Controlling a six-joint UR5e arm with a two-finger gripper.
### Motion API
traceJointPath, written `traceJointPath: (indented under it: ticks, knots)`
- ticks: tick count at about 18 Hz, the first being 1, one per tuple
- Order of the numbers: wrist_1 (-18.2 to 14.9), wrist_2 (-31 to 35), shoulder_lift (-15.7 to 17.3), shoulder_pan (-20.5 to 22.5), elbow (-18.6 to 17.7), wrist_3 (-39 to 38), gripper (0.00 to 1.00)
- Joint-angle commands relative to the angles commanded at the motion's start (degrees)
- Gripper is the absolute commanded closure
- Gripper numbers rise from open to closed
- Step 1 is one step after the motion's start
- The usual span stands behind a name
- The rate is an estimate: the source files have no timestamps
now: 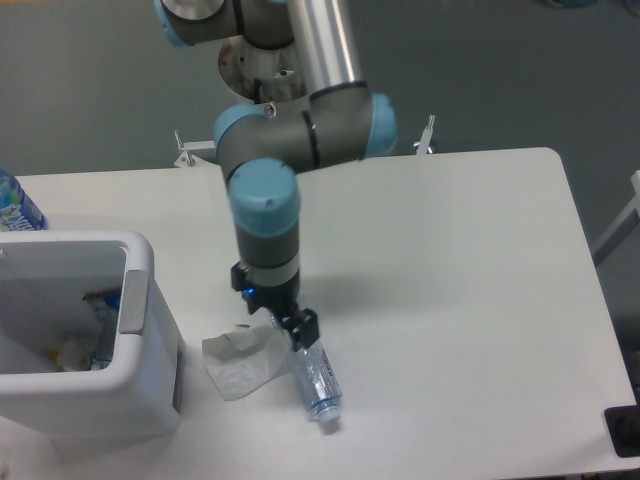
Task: Place the trash in the trash can
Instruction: 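Lower the gripper onto the tissue and close on it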
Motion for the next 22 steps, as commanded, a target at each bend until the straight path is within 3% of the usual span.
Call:
traceJointPath:
  ticks: [6,8,12,14,18,22]
  knots:
    - [0.4,0.0,-1.6,-2.7,-0.4,-2.5,0.00]
    - [0.4,0.2,-1.8,-2.8,-0.3,-3.4,0.24]
    - [0.4,0.3,-1.5,-2.6,-0.2,-3.1,0.85]
    - [0.4,0.5,-1.4,-2.4,-0.4,-3.1,1.00]
    - [0.0,0.8,-0.9,-1.4,-0.4,-3.2,1.00]
    - [-0.5,0.3,2.2,-0.7,-1.7,-4.7,1.00]
